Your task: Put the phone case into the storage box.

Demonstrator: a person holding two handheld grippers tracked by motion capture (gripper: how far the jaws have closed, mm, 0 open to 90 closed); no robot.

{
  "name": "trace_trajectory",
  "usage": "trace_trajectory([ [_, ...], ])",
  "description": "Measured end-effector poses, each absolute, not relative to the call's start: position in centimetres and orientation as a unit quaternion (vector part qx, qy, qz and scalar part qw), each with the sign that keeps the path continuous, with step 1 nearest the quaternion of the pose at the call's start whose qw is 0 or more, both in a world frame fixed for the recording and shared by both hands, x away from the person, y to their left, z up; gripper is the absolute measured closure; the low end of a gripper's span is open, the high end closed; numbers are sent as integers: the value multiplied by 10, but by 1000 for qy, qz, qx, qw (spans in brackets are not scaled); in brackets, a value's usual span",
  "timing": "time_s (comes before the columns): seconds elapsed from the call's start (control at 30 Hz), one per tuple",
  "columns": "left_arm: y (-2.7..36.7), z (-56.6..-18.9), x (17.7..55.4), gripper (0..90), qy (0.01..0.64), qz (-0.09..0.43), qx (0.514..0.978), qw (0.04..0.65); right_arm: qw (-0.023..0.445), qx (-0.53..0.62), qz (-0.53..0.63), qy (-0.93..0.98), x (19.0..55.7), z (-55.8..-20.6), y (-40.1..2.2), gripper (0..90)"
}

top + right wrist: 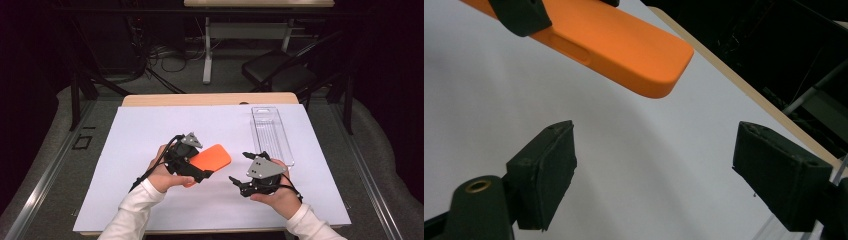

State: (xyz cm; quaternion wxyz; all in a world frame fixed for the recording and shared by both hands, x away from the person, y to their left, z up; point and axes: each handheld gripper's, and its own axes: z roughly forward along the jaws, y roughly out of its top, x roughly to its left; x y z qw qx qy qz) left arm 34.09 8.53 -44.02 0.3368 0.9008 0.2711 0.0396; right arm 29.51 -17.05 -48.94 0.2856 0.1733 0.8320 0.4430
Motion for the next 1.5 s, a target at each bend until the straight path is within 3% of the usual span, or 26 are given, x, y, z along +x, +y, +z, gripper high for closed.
trace_trajectory([
  [0.73, 78, -445, 339, 164, 264, 27, 907, 326, 436, -24, 296, 850, 282, -492, -154, 231],
  [0.93, 77, -445, 339, 164, 265, 28, 907, 327, 461, -65, 277, 840, 279, -501, -148, 290],
  [1.5, 75, -446, 338, 164, 264, 26, 909, 323, 482, -94, 274, 827, 276, -504, -144, 313],
])
